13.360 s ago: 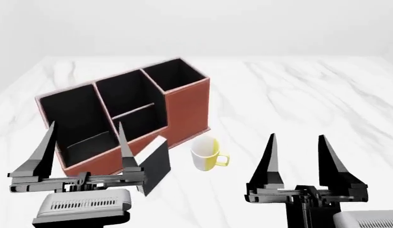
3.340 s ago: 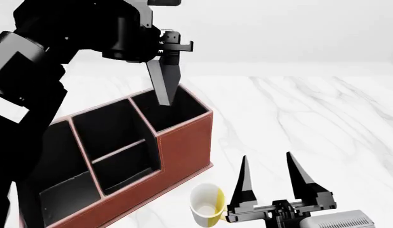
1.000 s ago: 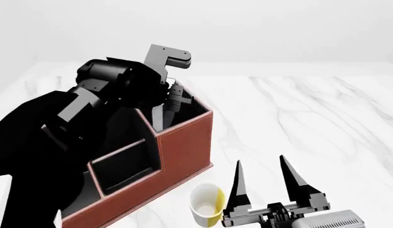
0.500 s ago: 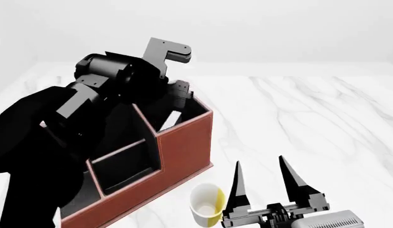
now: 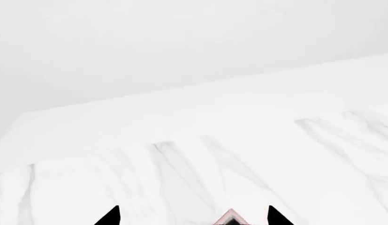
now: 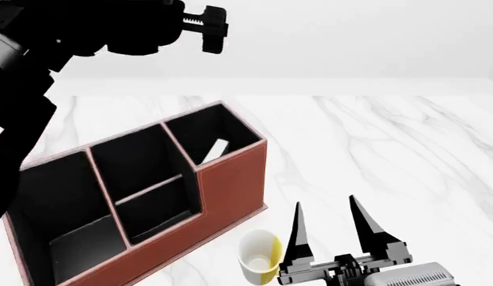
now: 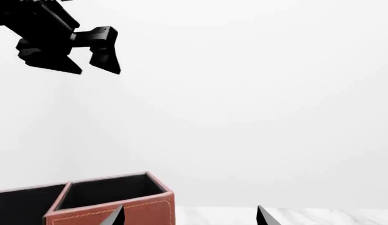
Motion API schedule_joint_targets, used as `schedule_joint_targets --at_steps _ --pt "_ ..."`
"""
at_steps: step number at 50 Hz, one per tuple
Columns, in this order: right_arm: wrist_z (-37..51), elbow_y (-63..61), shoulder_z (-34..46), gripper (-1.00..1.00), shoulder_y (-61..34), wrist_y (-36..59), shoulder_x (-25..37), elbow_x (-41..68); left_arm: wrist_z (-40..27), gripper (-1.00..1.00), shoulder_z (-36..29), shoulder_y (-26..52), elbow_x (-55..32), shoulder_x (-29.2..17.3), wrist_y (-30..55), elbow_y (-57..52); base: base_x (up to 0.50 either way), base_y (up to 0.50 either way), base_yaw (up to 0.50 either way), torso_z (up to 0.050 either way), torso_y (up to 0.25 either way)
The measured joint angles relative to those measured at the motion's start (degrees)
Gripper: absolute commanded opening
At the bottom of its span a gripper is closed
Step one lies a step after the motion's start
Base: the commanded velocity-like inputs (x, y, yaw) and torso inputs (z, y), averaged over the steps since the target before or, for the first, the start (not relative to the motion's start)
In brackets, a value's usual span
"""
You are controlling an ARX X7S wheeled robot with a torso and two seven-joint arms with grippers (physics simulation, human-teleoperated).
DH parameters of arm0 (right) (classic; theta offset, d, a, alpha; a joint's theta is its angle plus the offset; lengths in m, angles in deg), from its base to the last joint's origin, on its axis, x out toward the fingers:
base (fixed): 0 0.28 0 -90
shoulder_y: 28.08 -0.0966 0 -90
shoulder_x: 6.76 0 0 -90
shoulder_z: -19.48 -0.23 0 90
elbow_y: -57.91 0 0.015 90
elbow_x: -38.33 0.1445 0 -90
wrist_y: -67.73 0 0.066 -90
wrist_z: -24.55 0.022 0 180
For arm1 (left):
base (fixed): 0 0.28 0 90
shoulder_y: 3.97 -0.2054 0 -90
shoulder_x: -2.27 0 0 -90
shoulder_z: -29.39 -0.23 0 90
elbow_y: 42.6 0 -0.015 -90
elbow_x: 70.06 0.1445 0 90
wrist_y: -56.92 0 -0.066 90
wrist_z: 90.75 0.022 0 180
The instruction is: Pick up the book and place it in the right compartment of the caddy.
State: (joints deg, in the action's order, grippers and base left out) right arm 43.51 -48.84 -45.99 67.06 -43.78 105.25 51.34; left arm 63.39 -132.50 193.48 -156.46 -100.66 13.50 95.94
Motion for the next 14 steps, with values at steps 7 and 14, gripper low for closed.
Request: schedule_joint_targets --at_steps 7,14 --pt "0.1 0.0 0.1 1.0 0.0 0.0 0.1 -0.1 -4.0 1.0 2.4 1.0 -1.2 -6.2 -0.9 -10.8 0.0 0.0 0.0 0.0 0.0" --pt "0.2 -0.1 0.3 1.0 0.1 -0.1 0.1 -0.2 -8.0 1.0 5.1 0.4 -2.3 -13.5 -2.7 -21.3 0.0 0.0 0.0 0.0 0.0"
